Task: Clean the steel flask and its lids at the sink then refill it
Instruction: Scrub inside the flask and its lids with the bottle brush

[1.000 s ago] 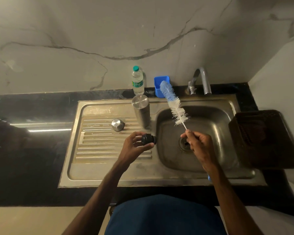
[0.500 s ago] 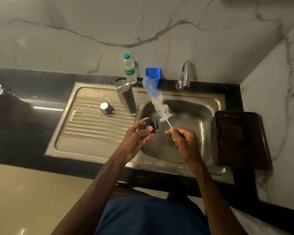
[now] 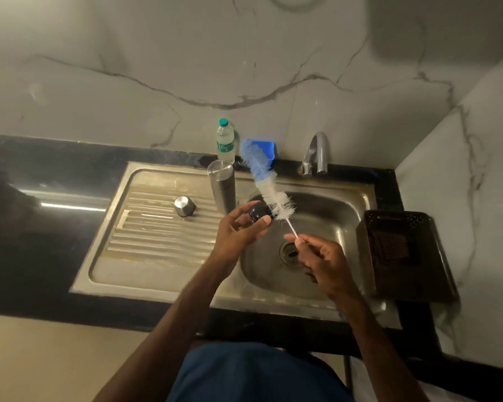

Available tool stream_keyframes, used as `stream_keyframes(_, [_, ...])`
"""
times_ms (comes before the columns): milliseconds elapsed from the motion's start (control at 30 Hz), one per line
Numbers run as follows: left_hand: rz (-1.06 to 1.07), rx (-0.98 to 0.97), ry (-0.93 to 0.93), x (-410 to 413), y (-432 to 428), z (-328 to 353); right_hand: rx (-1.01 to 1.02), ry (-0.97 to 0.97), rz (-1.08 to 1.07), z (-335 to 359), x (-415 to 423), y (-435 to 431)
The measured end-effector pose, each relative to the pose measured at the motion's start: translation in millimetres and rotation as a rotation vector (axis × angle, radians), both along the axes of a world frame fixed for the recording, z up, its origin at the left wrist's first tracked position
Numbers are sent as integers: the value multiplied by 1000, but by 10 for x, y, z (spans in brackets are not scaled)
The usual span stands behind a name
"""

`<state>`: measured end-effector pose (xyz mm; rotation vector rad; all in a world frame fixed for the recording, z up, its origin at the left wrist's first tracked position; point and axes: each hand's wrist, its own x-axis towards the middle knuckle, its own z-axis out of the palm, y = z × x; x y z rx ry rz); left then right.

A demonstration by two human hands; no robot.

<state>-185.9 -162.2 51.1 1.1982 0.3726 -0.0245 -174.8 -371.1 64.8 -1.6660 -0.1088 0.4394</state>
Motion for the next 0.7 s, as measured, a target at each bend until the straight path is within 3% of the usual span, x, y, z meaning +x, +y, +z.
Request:
stream_keyframes(200, [-113,121,-94,135,388,127,-79,-46,-113,119,-2,439])
stream_keyframes(433, [87,188,-112,336,554,99,-174,-110,-87,142,53,599])
stream_keyframes(600, [22,244,-143,417,386,95,-231,-160,-70,180,394,453])
stream_keyframes(700, [100,268,-144,534,336,151,-241,-234,-57,188,452,284])
